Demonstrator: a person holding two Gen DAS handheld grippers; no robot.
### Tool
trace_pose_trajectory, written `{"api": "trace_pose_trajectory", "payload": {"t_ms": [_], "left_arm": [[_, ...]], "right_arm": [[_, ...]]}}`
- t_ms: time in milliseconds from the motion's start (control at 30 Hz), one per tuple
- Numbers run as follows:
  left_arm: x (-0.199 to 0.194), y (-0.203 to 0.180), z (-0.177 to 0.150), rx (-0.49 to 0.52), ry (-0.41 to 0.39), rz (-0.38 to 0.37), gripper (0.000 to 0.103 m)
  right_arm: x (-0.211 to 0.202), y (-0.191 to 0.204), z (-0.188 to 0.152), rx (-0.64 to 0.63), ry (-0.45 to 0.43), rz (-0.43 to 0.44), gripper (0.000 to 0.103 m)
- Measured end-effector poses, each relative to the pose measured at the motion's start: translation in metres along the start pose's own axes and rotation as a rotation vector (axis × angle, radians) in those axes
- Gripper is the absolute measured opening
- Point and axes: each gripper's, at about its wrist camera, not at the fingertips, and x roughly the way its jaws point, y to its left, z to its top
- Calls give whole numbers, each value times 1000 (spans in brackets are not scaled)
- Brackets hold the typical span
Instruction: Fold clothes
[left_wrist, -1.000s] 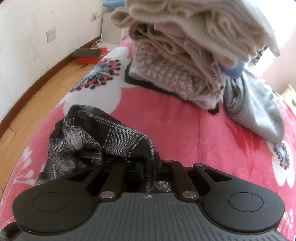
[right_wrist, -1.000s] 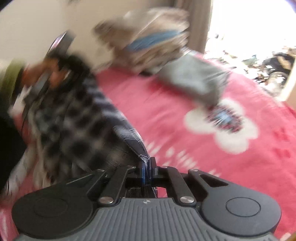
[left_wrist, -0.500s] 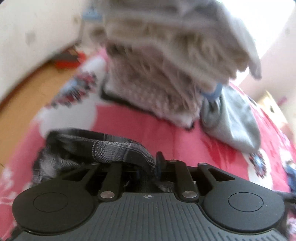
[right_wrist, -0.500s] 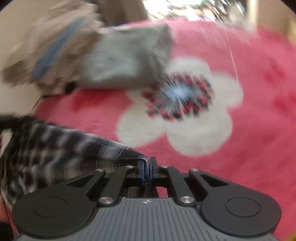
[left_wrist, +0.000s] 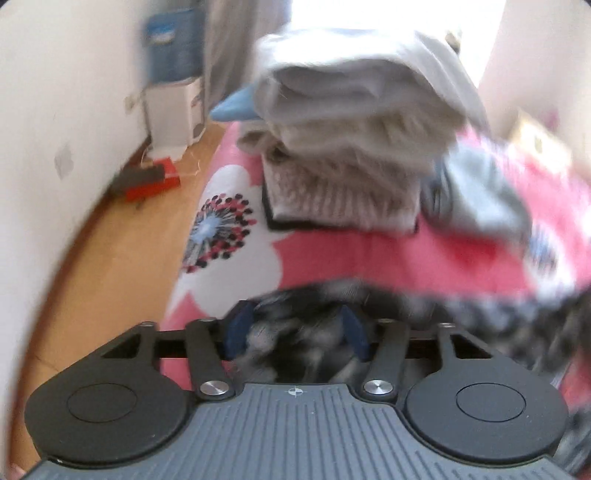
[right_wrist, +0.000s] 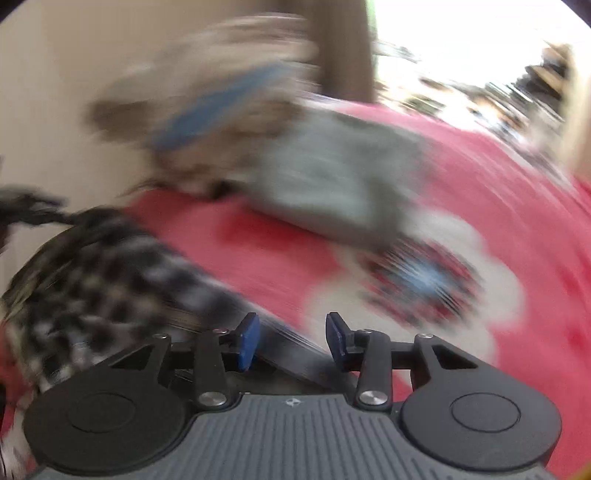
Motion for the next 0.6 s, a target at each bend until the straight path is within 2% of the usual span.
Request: {"api": "trace_pose_trajectory", "payload": {"t_ms": [33,67,100,167,267,300,333,400,433,500,533,600], "left_arm": [[3,-2,-5,46,12,22,77],[7,-4,-9,87,23,40,80],[12,-5,-13,111,31,49,81],[23,-5,-16,121,43,58,81],[43,-2,-19,139,59,63,79],[49,-1,-21,154,64,85,70],[53,3,-22,156,68,104,54],[57,20,-23,99,74,129,51],[58,31,-24,59,76,141,51],[58,59,-26,-70,72,161,51],[57,72,-28,-134,72,156,51],[55,90,-31,-243,78,79,53]], "right_arm": [[10,17,12,-64,-8,52,46],[20,32,22,-109,-17,100,50],[30,44,30,-142,-26,141,54],[58,74,48,-224,-17,228,54],[106,115,63,-359,23,275,53],[121,123,67,-374,40,274,50],[135,131,71,-389,57,271,48],[157,130,79,-352,72,220,45],[164,123,84,-295,76,218,45],[178,110,94,-182,85,215,44],[180,106,95,-149,88,246,44],[177,109,96,-143,82,311,45]]}}
